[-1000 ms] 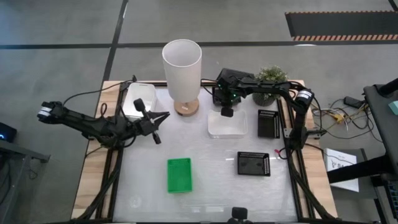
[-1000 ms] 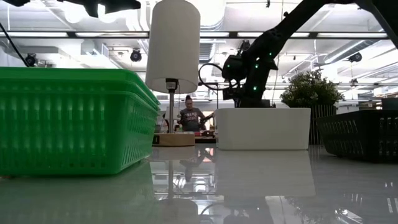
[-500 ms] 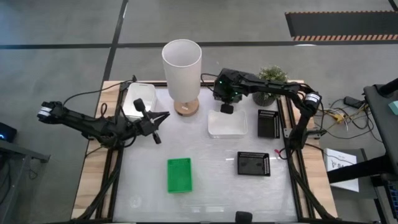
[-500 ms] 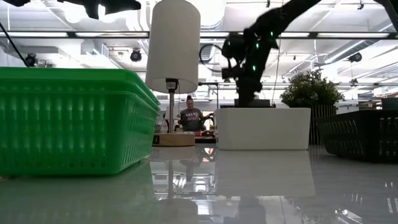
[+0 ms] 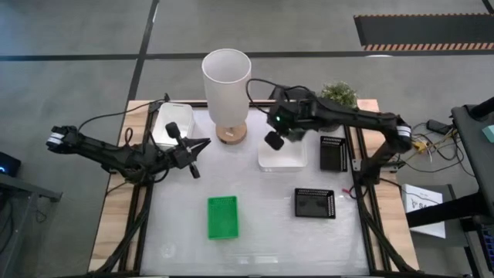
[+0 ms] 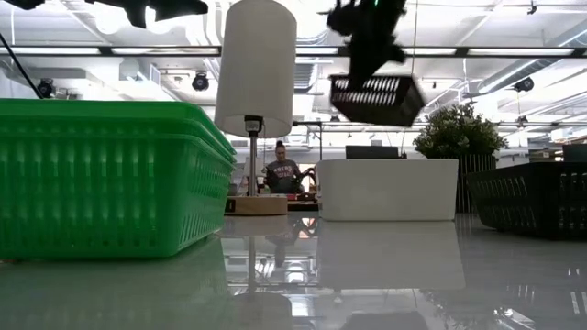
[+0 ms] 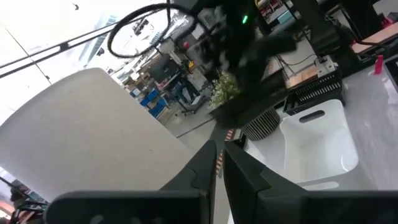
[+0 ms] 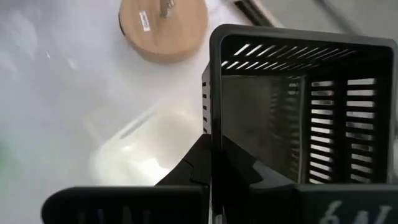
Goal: Stack baskets by color
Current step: Stack the top black bin on the middle right black bin
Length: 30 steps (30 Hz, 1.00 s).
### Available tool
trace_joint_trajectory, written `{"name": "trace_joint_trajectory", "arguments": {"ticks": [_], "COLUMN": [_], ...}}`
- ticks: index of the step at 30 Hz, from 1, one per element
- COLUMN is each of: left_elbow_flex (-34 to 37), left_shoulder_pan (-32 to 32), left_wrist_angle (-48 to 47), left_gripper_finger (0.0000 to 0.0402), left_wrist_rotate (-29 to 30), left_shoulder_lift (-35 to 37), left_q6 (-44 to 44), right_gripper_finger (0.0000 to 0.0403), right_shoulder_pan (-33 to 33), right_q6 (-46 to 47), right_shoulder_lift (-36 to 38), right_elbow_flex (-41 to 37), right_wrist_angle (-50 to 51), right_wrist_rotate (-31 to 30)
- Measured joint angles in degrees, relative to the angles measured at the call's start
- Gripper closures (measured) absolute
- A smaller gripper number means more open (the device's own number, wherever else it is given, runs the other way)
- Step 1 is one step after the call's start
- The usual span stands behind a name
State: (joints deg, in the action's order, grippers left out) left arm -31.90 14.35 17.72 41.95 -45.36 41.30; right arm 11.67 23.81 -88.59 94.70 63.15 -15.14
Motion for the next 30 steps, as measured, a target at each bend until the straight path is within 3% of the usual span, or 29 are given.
{"name": "trace_joint_trajectory", "arguments": {"ticks": [3, 8, 18, 23, 30], "left_elbow_flex": [0.02, 0.02, 0.02, 0.01, -0.07], "left_shoulder_pan": [0.00, 0.09, 0.09, -0.02, -0.04], "left_wrist_angle": [-0.20, -0.34, -0.26, -0.24, -0.08], "left_gripper_finger": [0.0391, 0.0391, 0.0391, 0.0391, 0.0391], "left_wrist_rotate": [-0.01, -0.03, 0.17, 0.20, 0.29], "left_shoulder_lift": [-0.36, -0.94, -1.12, -1.03, -0.99], "left_q6": [-0.44, -1.90, -1.86, -1.23, 2.74], "right_gripper_finger": [0.0394, 0.0394, 0.0394, 0.0394, 0.0394], "right_shoulder_pan": [-3.57, -9.39, -18.19, -16.84, -10.00], "right_q6": [12.81, 31.76, 65.25, 74.78, 73.32], "right_shoulder_lift": [1.40, 3.66, 5.06, 6.48, 10.58], "right_elbow_flex": [0.74, -2.44, -13.38, -20.64, -26.89], "right_wrist_angle": [8.13, 18.97, 26.94, 26.64, 25.02], "right_wrist_rotate": [-0.55, -7.22, -9.85, -7.27, -4.13]}}
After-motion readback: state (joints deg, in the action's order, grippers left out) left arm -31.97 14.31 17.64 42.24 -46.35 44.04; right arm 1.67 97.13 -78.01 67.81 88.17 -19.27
